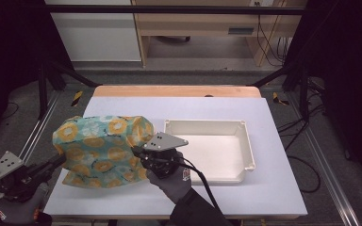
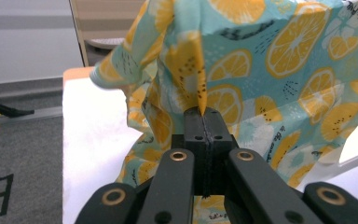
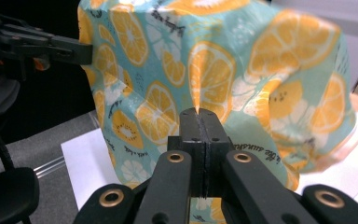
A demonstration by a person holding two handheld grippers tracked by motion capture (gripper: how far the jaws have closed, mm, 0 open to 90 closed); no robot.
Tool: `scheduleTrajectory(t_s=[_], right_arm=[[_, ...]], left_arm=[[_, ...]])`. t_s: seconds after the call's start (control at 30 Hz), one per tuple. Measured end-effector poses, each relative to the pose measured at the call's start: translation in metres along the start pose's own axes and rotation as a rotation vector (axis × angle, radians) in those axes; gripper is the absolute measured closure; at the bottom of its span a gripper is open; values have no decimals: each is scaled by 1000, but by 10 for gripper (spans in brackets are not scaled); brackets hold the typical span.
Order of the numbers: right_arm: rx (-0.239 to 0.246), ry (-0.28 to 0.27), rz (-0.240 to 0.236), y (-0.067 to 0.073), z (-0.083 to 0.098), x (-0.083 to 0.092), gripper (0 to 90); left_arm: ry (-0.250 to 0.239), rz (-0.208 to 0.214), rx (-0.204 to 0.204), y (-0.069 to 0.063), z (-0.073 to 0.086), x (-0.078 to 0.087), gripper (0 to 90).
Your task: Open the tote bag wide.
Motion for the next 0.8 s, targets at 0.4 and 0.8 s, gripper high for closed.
scheduleTrajectory(t_s=[0.4,0.8], right_arm=[[-22,18,-9,-7,7,-14,783],[-35,-102,86,-25,-30,-6,493]], left_arm=[[20,-1,13,4,5,-7,900],[31,-4,8,4,5,-9,900]])
Point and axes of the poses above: each handheld gripper's, and its own axes: x roughly backward along the jaws, z roughly out of its underside, y roughly to its left, the point moved 6 cm from there along -x, roughly forward along the jaws, and after that the axes turned 9 degrees about y, right-handed, at the moved point
